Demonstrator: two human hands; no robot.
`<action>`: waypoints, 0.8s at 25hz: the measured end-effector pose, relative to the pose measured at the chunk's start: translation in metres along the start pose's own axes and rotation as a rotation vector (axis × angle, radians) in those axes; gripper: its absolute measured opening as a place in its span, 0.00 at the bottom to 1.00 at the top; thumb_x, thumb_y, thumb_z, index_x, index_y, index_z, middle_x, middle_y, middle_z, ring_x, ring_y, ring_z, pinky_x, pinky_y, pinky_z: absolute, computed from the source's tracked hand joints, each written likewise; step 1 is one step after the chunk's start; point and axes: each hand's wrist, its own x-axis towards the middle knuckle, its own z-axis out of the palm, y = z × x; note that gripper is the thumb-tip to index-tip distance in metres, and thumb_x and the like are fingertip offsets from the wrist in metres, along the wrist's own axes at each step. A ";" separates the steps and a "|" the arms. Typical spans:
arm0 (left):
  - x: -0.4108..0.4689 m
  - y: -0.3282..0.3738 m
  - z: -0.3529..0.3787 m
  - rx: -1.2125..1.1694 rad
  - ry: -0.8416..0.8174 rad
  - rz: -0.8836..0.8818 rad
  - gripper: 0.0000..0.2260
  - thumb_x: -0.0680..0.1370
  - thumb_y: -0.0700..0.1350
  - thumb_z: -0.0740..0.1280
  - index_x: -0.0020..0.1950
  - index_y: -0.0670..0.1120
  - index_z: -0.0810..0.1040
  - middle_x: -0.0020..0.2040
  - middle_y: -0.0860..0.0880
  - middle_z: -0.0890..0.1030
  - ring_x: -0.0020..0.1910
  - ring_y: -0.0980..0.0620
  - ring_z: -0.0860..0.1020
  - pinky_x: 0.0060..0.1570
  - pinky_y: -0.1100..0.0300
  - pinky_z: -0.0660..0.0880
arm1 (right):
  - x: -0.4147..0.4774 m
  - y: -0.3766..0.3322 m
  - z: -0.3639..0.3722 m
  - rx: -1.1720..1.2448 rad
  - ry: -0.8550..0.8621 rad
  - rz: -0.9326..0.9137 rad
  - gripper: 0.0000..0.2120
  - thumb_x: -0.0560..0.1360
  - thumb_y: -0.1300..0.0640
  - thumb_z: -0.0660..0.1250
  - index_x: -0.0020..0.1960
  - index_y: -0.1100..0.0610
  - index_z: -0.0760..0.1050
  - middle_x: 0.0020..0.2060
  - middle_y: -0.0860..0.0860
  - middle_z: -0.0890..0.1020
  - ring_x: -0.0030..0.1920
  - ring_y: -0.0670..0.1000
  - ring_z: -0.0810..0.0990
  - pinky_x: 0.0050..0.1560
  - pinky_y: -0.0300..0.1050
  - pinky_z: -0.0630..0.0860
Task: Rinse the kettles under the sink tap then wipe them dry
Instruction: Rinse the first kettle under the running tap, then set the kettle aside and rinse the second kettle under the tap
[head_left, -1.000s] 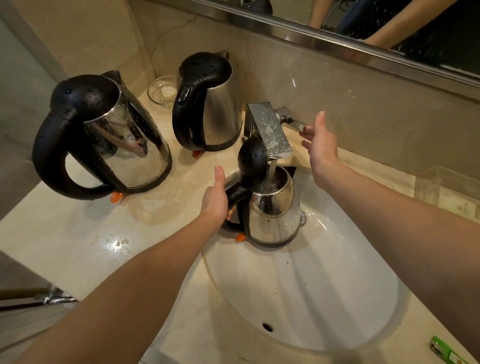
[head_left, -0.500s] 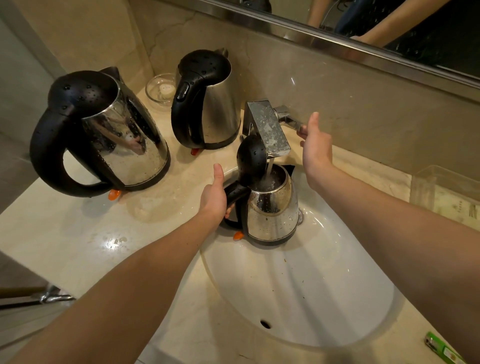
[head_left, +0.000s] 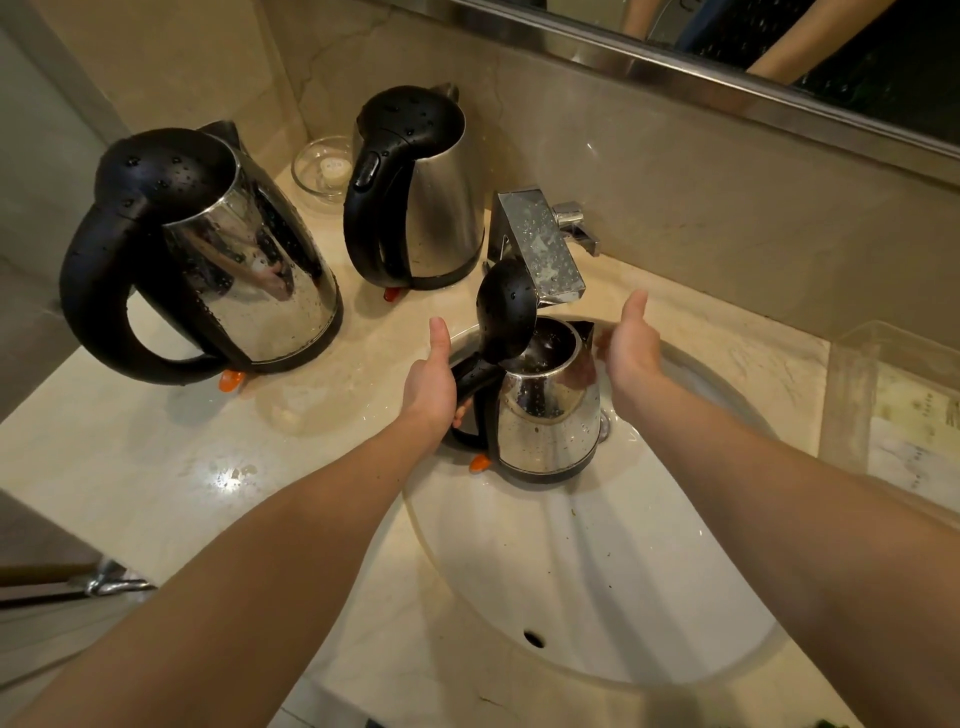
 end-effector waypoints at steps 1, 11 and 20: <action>0.000 0.000 0.000 -0.001 -0.002 0.003 0.35 0.79 0.72 0.43 0.50 0.44 0.74 0.35 0.47 0.72 0.32 0.51 0.72 0.30 0.60 0.70 | 0.000 0.005 -0.001 0.029 -0.042 0.063 0.33 0.82 0.34 0.43 0.46 0.59 0.75 0.42 0.52 0.78 0.44 0.52 0.74 0.49 0.47 0.70; -0.011 -0.010 -0.002 -0.036 -0.081 0.026 0.33 0.80 0.72 0.45 0.41 0.47 0.74 0.29 0.48 0.72 0.26 0.53 0.70 0.30 0.58 0.69 | -0.007 0.027 0.000 0.022 -0.082 0.049 0.38 0.76 0.27 0.46 0.53 0.56 0.81 0.50 0.54 0.85 0.52 0.54 0.82 0.52 0.51 0.75; -0.042 -0.030 -0.007 -0.056 -0.101 0.045 0.37 0.77 0.75 0.45 0.37 0.43 0.74 0.25 0.49 0.71 0.22 0.53 0.69 0.29 0.57 0.68 | -0.032 0.045 -0.019 0.060 -0.050 0.057 0.36 0.77 0.28 0.45 0.52 0.55 0.79 0.51 0.54 0.83 0.53 0.54 0.80 0.54 0.51 0.72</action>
